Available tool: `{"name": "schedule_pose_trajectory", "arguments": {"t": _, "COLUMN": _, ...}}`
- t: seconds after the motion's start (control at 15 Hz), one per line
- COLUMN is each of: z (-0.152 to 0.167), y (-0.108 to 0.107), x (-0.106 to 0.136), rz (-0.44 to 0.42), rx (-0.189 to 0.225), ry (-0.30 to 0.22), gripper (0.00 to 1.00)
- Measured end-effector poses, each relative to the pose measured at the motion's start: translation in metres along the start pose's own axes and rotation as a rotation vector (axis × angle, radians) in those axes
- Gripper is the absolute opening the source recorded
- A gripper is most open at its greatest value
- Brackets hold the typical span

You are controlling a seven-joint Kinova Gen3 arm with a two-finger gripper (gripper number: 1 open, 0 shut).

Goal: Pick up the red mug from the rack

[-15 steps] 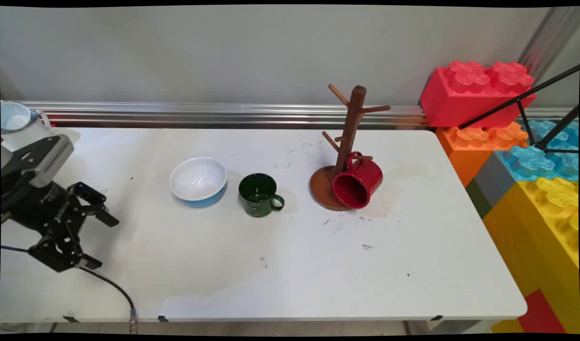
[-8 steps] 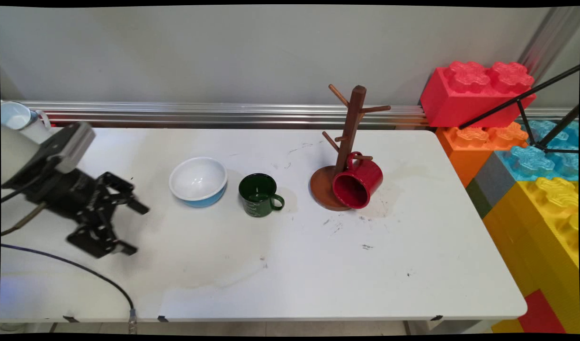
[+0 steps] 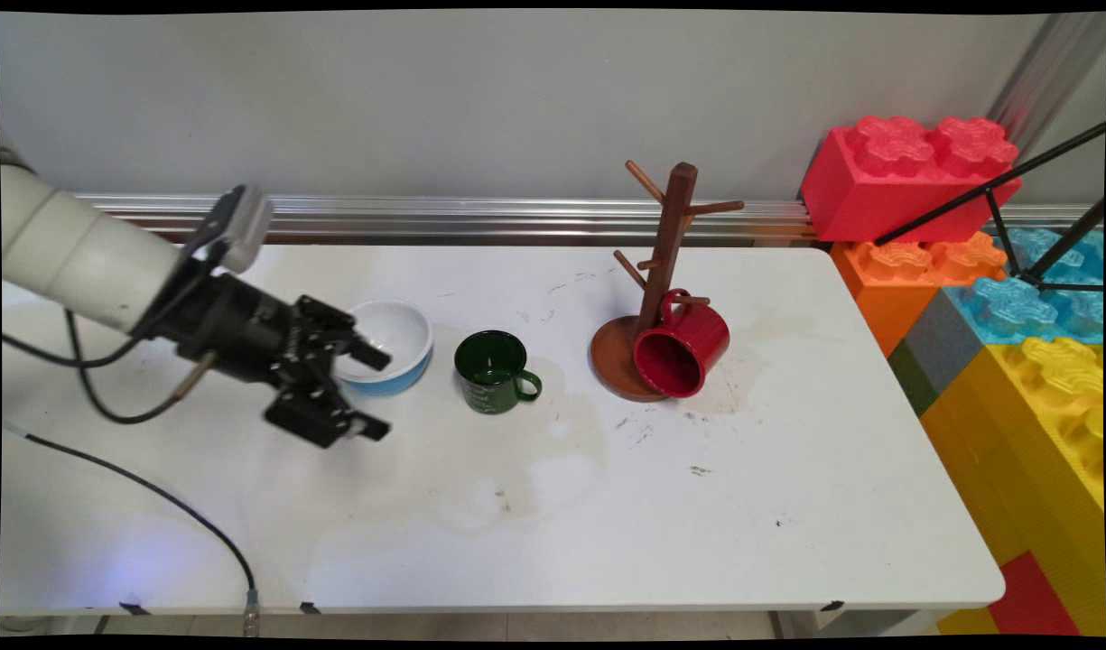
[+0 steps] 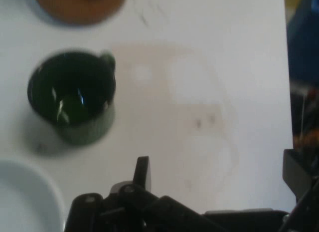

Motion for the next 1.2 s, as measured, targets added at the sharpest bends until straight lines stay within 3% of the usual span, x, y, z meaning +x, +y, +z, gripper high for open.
{"name": "schedule_pose_trajectory", "arguments": {"t": 0.6, "z": 0.051, "y": 0.011, "x": 0.045, "rz": -0.095, "rx": 0.001, "ry": 0.117, "gripper": 1.0}}
{"name": "schedule_pose_trajectory", "arguments": {"t": 1.2, "z": 0.103, "y": 0.028, "x": 0.077, "rz": -0.175, "rx": 0.004, "ry": 0.146, "gripper": 1.0}}
